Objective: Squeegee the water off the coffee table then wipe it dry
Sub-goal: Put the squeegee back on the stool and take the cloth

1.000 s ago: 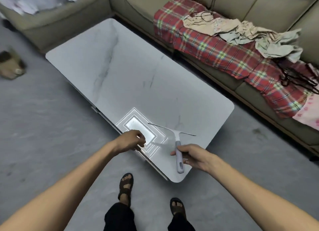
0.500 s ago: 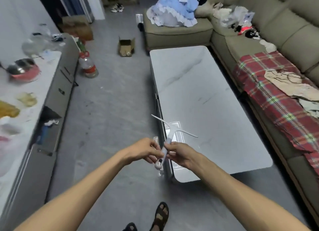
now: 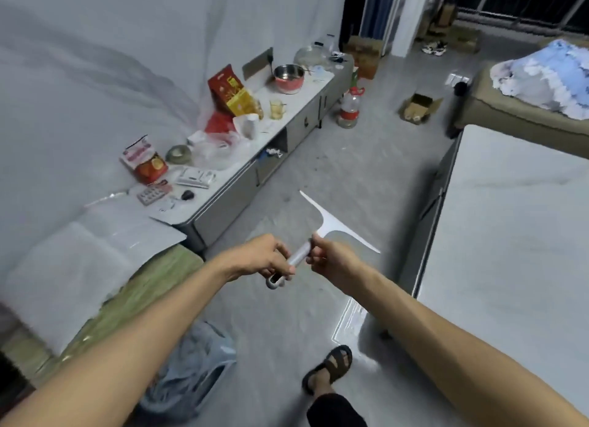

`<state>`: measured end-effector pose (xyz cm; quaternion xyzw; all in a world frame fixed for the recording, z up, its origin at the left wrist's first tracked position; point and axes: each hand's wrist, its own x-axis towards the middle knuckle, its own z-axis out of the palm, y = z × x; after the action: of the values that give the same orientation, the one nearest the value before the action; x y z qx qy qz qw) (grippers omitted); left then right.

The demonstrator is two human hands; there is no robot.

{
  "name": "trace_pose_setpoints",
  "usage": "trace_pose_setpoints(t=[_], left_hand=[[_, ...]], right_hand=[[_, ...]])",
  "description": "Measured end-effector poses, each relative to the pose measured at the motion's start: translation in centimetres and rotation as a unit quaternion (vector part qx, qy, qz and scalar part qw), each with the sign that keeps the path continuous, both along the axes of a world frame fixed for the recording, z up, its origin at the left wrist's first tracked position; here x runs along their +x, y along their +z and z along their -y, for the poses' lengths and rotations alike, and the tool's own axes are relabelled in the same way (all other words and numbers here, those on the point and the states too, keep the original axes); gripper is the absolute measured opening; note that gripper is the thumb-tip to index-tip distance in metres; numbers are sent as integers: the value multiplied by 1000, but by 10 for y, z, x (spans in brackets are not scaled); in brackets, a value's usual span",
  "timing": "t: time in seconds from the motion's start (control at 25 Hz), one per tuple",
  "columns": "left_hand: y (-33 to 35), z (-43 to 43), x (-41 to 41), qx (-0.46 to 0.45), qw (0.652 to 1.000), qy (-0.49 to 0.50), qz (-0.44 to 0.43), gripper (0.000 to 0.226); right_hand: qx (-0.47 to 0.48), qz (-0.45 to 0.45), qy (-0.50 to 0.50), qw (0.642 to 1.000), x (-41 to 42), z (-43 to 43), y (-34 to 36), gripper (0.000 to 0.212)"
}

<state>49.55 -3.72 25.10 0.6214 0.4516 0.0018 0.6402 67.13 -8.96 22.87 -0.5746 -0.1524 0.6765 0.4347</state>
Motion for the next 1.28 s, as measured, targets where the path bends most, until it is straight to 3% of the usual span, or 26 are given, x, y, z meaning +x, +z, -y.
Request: trace_pose_setpoints(t=[0.12, 0.28, 0.64, 0.76, 0.96, 1.28], left_hand=[[4, 61, -100, -29, 998, 50, -21, 16], [8, 126, -201, 10, 993, 85, -81, 29], [-23, 200, -318, 7, 966, 226, -125, 26], [-44, 202, -354, 0, 960, 248, -134, 38], [-122, 167, -432, -17, 966, 213, -146, 37], [-342, 39, -567, 24, 963, 197, -181, 32]], right_hand=[[-10, 23, 46, 999, -91, 38, 8, 29], [-9, 45, 135, 990, -190, 85, 9, 33], [-72, 30, 229, 970, -308, 106, -24, 22], [-94, 26, 229, 968, -342, 102, -40, 18], [-134, 93, 225, 960, -430, 65, -114, 27], [-137, 216, 198, 946, -577, -59, -337, 34]])
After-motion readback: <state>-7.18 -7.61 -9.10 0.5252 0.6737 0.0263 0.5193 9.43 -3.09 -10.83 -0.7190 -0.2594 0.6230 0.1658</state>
